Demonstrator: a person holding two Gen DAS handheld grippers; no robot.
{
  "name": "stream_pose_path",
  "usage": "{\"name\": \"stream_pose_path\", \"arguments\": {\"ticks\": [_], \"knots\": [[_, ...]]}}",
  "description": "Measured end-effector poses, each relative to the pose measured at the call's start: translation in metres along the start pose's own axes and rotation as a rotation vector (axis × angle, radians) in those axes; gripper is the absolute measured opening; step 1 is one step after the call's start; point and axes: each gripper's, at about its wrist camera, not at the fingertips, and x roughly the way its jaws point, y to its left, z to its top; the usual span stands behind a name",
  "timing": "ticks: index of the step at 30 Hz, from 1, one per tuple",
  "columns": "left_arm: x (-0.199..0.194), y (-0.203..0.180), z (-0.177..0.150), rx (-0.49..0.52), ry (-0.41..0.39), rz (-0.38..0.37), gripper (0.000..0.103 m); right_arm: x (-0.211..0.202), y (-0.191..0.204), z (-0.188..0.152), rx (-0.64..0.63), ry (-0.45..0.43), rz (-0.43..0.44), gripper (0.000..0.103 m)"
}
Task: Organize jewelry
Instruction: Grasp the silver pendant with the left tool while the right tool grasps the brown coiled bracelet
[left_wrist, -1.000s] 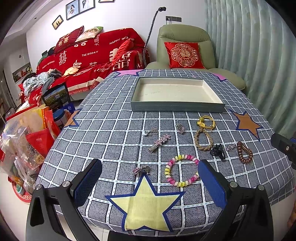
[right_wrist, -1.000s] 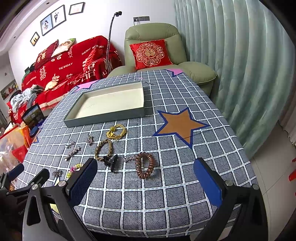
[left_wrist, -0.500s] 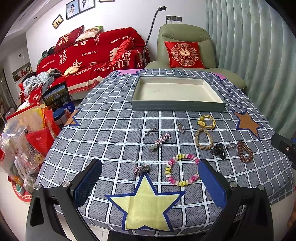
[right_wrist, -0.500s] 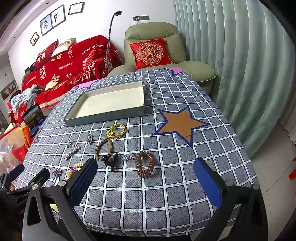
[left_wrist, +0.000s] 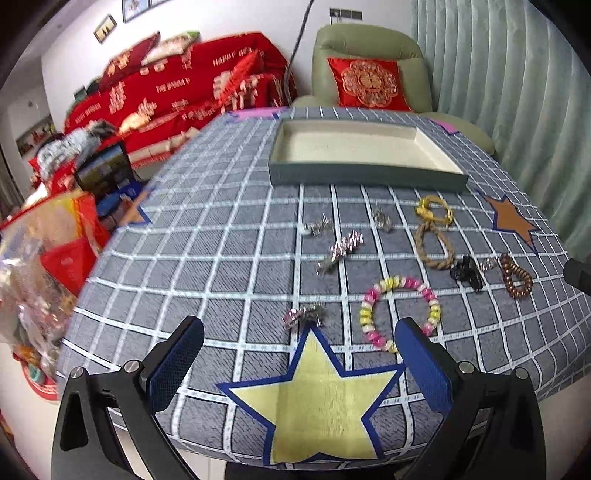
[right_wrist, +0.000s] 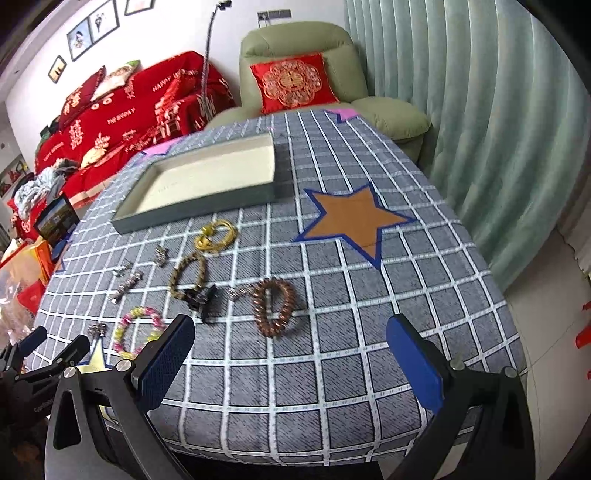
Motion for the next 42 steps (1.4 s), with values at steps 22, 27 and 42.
{"name": "stream_pose_path", "arguments": {"ticks": [22,27,42], "knots": [[0.045,0.022,0.004,0.04,0.085,-0.054,0.09,0.063,-0.013,0.009,-0.041,0.132,-0.019,0.09],[0.047,0.019,0.005,0.05,0.081,-0.075,0.084,0.079,-0.008,0.011,-0.066,0.157,-0.013,0.077],[0.041,0.019,-0.001,0.075,0.062,-0.108,0.068,0.086,-0.008,0.014,-0.062,0.17,0.037,0.058]]}}
